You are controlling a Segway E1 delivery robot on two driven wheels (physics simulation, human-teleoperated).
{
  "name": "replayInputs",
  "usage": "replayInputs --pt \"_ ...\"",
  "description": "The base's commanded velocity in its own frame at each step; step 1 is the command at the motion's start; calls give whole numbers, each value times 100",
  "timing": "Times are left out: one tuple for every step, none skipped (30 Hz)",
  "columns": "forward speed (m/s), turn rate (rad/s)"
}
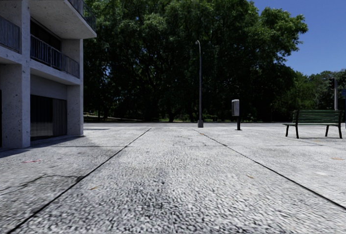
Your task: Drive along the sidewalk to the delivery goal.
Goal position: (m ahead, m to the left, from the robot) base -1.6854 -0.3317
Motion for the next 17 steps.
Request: replayInputs --pt "0 0" --pt "0 0" --pt "0 0" --pt "0 0" --pt "0 0" --pt "0 0" --pt "0 0" --pt "0 0" --pt "0 0" --pt "0 0" --pt "0 0" --pt "0 0" --pt "0 0" --pt "0 0" --pt "0 0" --pt "0 0" --pt "0 0"
